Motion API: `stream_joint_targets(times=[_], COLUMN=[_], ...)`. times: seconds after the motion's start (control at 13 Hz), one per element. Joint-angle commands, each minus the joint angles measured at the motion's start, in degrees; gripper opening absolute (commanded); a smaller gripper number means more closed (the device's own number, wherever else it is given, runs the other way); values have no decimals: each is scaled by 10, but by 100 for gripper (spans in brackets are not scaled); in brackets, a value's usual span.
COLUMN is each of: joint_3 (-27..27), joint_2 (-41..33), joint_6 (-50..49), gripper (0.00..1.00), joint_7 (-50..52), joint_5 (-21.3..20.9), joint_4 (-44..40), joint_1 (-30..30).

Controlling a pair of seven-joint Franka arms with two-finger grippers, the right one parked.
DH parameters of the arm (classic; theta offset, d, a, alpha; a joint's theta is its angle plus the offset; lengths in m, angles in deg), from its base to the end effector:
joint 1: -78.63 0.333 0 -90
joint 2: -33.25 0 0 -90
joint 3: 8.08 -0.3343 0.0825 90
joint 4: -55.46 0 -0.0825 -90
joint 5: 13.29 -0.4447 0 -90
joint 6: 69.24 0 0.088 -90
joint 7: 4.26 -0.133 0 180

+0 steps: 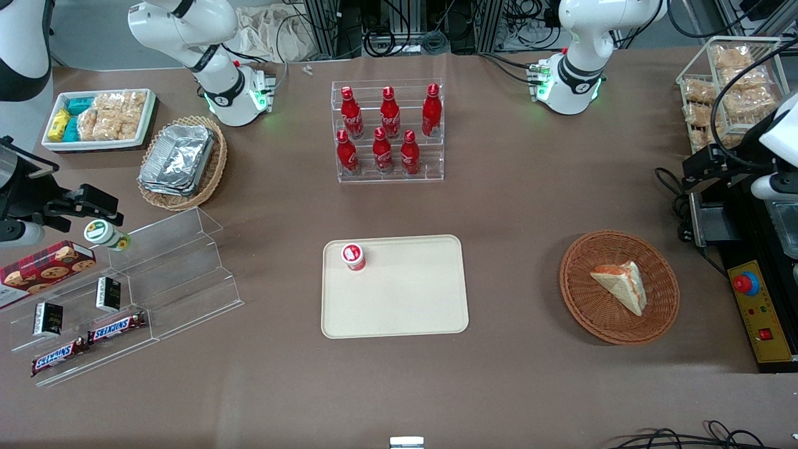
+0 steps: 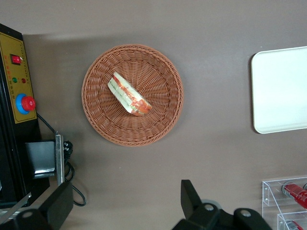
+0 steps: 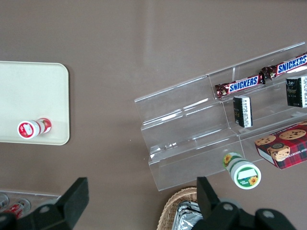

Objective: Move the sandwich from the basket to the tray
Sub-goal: 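Move the left gripper over the wicker basket toward the sandwich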

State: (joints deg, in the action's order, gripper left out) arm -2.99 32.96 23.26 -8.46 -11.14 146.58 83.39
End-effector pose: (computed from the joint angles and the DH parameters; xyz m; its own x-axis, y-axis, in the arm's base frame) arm 0.6185 -0.0085 0.6135 0.9965 -0.0773 0.0317 -0.0784 -0.9963 0.0348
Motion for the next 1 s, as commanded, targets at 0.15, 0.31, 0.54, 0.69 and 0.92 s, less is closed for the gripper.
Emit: stream_joint_targets(times=[0.15, 0.31, 0.54, 0.69, 0.92], joint_3=[-7, -7, -8, -7, -4], joint_2=[23, 35, 18, 13, 41], joint_6=[-8, 6, 134, 213, 306], gripper=[100, 100, 100, 100, 100], joint_7=[1, 88, 139, 168, 300], joint_5=[1, -1, 9, 10, 7], joint_4=[-18, -3, 110, 179, 232], joint_1=[2, 9, 22, 31, 31])
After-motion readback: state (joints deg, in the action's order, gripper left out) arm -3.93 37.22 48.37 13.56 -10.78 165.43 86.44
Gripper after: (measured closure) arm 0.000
